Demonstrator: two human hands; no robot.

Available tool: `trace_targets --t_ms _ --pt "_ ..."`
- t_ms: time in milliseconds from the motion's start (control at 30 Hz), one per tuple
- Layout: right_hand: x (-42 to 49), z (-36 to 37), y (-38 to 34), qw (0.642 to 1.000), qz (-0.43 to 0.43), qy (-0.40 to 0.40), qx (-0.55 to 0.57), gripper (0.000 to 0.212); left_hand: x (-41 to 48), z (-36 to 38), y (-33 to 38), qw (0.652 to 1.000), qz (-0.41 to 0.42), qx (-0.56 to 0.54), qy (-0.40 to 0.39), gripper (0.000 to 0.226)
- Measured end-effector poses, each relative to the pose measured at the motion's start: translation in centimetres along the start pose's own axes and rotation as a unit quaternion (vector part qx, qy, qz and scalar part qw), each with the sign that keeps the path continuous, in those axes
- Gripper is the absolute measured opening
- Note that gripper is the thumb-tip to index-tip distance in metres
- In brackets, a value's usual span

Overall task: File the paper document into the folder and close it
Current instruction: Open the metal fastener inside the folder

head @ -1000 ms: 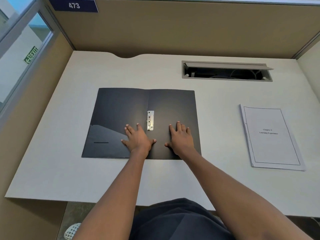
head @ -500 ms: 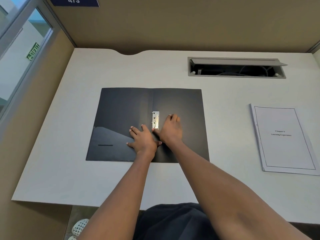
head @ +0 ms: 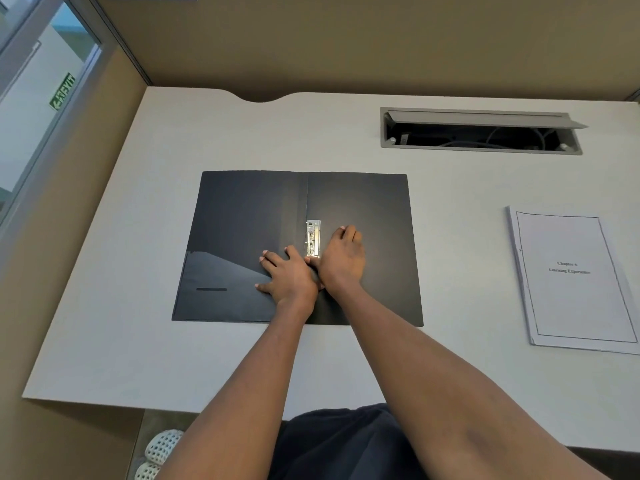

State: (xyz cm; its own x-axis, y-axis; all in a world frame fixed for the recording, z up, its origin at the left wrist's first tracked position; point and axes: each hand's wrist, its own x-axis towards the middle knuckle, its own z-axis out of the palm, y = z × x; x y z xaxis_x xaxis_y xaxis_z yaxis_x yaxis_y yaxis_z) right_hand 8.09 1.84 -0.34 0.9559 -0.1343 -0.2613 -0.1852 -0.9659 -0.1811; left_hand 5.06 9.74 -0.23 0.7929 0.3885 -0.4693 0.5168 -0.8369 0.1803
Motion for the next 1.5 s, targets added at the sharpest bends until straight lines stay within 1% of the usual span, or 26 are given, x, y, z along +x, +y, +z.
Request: trace_targets --t_ms 100,333,467,600,700,767,867,933,1000,1067,1167,1300,1400,1500 --pt "0.0 -0.1 -0.1 1.000 -0.002 0.003 -0.006 0.103 -0.1 0.1 -0.1 1.000 0.002 0.002 -0.005 0.084" --pt "0.3 -1.1 0.1 0.999 -0.016 -0.027 0.024 0.100 -0.1 0.1 -0.2 1.000 0.007 0.004 -0.011 0.099" --pt "0.6 -1.7 0.4 0.998 -0.025 -0.043 0.036 0.095 -0.2 0.1 -0.2 1.000 0.011 0.005 -0.009 0.104" --pt "0.7 -2.3 0.2 0.995 -0.020 -0.060 0.072 0.071 -0.3 0.1 -0.4 1.000 0.013 0.005 -0.003 0.105" --pt "0.9 -2.8 0.1 0.992 -0.041 -0.031 0.118 0.055 -0.3 0.1 -0.4 1.000 0.015 0.014 0.001 0.107" --pt "1.3 -3.2 0.1 0.986 -0.043 -0.024 0.162 0.051 -0.3 0.1 -0.3 1.000 0.014 0.016 0.003 0.107" --pt "2.4 -3.4 -0.2 0.965 -0.034 -0.043 0.257 0.041 -0.3 0.2 -0.3 1.000 0.011 0.021 0.005 0.106" --pt "3.1 -3.5 -0.5 0.946 -0.034 -0.035 0.321 0.026 -0.2 0.3 -0.3 1.000 0.012 0.025 0.006 0.106" --pt "3.9 -3.7 -1.0 0.932 -0.034 -0.019 0.360 0.015 -0.2 0.4 -0.3 0.999 0.013 0.029 0.010 0.107" --pt "4.6 -3.9 -1.4 0.924 -0.036 -0.008 0.381 0.014 -0.1 0.5 -0.3 0.999 0.013 0.032 0.011 0.108" --pt "5.9 -4.2 -1.9 0.917 -0.041 -0.012 0.397 0.017 0.0 0.5 -0.3 0.999 0.012 0.038 0.012 0.109" --pt "7.7 -4.5 -2.1 0.909 -0.043 -0.033 0.414 0.010 0.1 0.6 -0.2 0.999 0.010 0.040 0.012 0.109" --pt "8.8 -4.3 -2.0 0.916 -0.050 -0.048 0.395 0.018 0.2 0.7 -0.2 0.999 0.013 0.044 0.016 0.111" --pt "9.7 -3.9 -2.0 0.932 -0.063 -0.046 0.355 0.022 0.3 0.8 -0.1 0.999 0.013 0.044 0.014 0.111"
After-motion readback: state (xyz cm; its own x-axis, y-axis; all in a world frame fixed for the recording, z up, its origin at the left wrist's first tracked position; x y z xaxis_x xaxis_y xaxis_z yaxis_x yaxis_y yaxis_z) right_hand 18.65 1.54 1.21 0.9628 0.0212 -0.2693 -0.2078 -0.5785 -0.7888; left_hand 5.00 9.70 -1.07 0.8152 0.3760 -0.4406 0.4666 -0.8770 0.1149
